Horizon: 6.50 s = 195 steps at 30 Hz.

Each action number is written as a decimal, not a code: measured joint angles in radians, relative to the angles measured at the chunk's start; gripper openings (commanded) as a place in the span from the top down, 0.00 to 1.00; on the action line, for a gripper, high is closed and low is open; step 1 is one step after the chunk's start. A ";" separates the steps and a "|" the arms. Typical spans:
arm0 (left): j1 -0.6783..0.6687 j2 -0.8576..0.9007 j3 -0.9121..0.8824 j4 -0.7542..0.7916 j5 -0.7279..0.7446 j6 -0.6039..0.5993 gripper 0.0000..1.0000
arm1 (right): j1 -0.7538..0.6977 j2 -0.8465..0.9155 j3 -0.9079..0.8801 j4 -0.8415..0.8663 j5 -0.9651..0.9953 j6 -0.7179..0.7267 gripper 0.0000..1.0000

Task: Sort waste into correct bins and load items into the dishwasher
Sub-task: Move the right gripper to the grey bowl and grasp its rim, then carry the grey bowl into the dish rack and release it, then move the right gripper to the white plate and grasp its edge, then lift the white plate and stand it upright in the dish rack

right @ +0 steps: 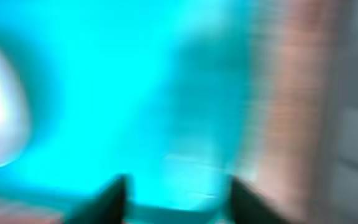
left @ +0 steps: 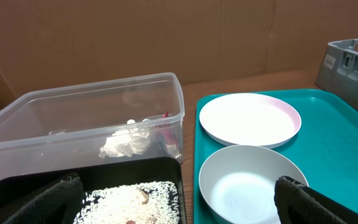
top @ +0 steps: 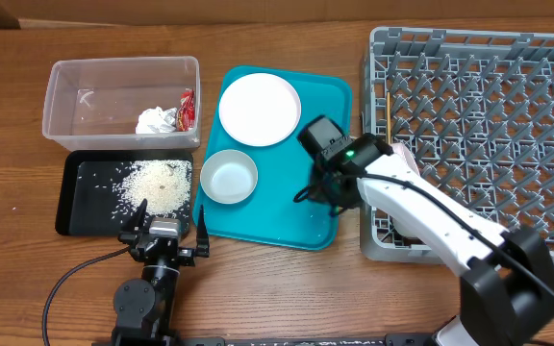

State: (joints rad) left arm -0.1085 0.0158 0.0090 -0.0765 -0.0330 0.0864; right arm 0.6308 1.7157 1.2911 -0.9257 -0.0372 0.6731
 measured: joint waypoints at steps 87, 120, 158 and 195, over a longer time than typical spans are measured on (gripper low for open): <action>0.000 0.000 0.000 0.000 0.000 0.000 0.00 | -0.252 0.270 0.229 -0.072 1.244 -0.274 0.96; 0.000 0.000 0.000 0.000 0.000 0.000 0.00 | -0.042 0.118 0.300 0.006 0.361 -0.157 0.46; 0.000 0.000 0.000 0.000 0.000 0.000 0.00 | -0.101 0.032 0.315 0.053 0.404 -0.100 0.96; 0.000 0.000 0.000 0.000 0.000 0.000 0.00 | -0.046 0.096 0.231 -0.358 1.168 -0.296 0.37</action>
State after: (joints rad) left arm -0.1085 0.0158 0.0090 -0.0761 -0.0330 0.0864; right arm 0.5846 1.8118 1.5219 -1.2839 1.1305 0.3775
